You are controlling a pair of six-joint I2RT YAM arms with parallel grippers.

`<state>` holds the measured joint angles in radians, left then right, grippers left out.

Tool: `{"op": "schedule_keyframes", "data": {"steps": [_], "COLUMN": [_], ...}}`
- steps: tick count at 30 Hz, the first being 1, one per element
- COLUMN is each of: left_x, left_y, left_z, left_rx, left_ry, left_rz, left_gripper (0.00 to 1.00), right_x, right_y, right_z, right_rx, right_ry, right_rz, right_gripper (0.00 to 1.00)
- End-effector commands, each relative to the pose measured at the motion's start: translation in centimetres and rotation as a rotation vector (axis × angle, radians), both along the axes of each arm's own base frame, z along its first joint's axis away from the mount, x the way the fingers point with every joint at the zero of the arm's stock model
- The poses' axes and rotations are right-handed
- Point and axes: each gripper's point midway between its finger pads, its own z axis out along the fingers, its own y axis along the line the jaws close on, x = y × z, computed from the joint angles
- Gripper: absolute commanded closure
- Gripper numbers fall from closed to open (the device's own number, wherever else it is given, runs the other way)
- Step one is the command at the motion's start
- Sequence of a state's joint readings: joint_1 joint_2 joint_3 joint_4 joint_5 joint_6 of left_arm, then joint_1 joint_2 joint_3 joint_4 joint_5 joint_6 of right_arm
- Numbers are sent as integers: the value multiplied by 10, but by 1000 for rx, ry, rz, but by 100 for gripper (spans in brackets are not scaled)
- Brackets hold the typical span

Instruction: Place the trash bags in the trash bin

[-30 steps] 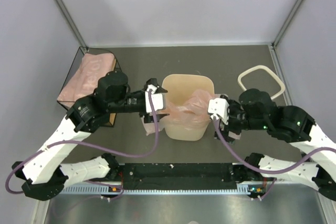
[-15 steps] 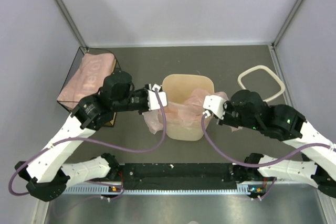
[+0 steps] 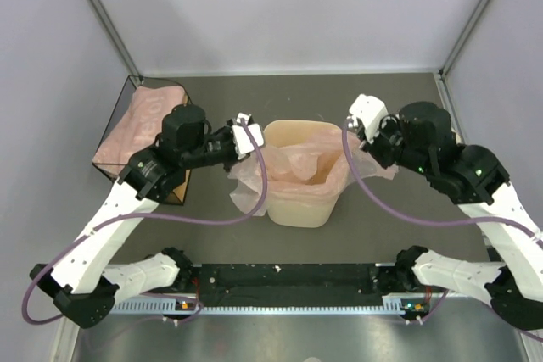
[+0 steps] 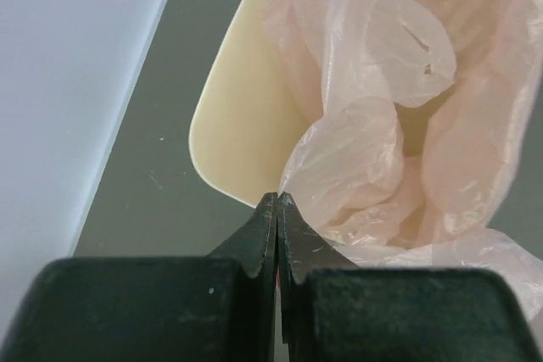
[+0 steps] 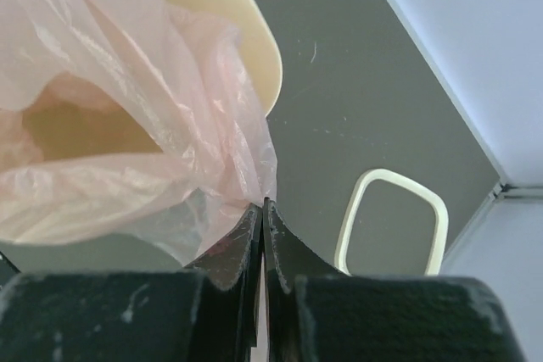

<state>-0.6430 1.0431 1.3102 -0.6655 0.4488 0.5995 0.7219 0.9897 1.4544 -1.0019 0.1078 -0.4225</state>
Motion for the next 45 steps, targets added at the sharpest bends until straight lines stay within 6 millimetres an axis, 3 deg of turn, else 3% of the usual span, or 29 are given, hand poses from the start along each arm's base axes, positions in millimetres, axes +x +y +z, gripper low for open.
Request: {"op": "schedule_keyframes", "data": {"steps": [1,7,16,23,27,35,41,45], "left_x": [33,70,97,113,117,114,109,106], "left_y": [3,8,8,14,17,17,11,18], "left_z": [12,7,-3,-19,-41,-79,-88,-106], "left_rx": [-71,-107,-161,-176,-148,-152,-176,-152], "left_ry": [-49,-57,-9,107,191,383,486,545], "left_rz": [111,243,327,384,418,473,470,510], "left_gripper": [100,100,96,95,95,92,97,99], "right_x": [14,43,75,99,109,107,112,105], "right_y": [19,30,29,30,31,35,35,29], "right_z": [11,12,15,-24,-57,-112,-119,-134], "right_rx": [107,195,314,338,323,309,317,286], "right_ry": [36,122,234,392,490,665,690,708], "right_rz": [32,-2,-44,-97,-126,-151,-158,-165], "right_gripper": [100,100,100,100,100,100,100,100]}}
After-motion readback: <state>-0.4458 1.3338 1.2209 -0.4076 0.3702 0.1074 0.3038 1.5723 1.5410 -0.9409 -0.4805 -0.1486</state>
